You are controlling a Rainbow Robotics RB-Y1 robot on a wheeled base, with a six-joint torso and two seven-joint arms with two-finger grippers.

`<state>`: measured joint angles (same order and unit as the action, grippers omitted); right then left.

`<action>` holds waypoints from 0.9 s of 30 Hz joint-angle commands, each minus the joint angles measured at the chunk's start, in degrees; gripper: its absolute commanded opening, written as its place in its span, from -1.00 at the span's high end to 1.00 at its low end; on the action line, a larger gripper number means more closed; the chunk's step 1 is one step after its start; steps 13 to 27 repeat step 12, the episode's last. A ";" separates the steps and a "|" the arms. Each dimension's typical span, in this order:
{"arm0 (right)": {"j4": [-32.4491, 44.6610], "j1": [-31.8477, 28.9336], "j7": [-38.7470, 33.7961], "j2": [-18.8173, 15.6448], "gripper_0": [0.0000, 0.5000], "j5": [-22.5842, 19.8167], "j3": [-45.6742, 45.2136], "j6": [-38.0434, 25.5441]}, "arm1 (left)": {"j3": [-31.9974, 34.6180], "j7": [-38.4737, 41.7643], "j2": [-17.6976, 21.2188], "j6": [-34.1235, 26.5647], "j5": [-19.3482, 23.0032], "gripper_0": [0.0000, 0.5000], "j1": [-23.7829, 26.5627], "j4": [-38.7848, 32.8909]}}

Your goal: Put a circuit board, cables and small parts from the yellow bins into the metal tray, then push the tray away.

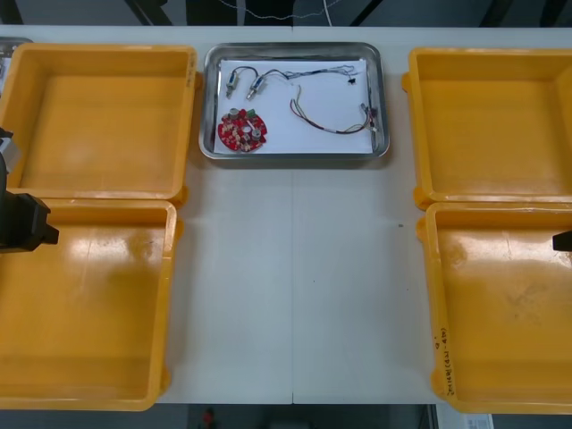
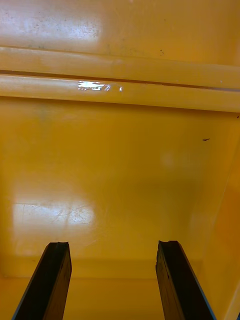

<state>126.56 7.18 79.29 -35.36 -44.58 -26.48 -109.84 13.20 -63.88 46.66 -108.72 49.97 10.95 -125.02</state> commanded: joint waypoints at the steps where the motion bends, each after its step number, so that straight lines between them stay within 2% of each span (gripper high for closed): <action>1: 0.53 -0.94 -1.68 -1.20 -1.00 -0.42 -0.59 -0.16 | 1.74 -5.03 2.39 0.44 0.39 -1.00 -0.93 -1.54; 27: 0.53 -0.94 -1.68 -1.20 -1.00 -0.42 -0.59 -0.16 | 1.74 -5.03 2.39 0.44 0.39 -1.00 -0.93 -1.54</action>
